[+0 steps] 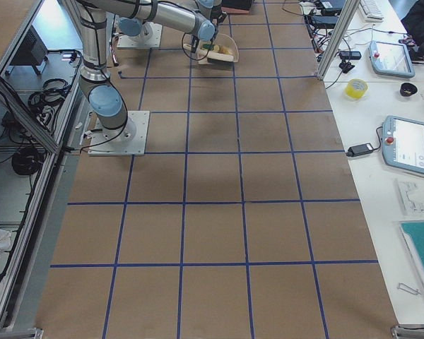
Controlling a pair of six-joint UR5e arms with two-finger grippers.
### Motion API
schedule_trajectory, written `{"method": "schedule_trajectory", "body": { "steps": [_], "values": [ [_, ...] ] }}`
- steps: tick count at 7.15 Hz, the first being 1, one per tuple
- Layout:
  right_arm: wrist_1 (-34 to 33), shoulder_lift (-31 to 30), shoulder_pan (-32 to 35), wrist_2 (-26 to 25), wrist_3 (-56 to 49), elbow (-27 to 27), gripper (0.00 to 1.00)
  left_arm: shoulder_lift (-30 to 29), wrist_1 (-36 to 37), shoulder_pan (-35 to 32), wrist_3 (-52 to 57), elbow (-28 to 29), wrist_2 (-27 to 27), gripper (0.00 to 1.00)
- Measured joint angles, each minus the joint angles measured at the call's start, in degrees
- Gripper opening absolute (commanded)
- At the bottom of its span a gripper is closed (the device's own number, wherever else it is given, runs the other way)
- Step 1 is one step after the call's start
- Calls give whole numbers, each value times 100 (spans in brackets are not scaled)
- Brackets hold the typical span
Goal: Sweep and dump trash into bin
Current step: 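Sweep the yellow potato piece into the dustpan with the brush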
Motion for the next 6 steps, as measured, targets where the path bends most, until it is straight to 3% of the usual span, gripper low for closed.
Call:
{"method": "schedule_trajectory", "body": {
  "steps": [2,6],
  "values": [
    [215,104,65,-69,-69,-250,0,-32,1,-2,0,24,-3,0],
    [1211,-309,-183,-521,-907,-389,0,-74,-21,21,96,154,-59,0]
  ]
}}
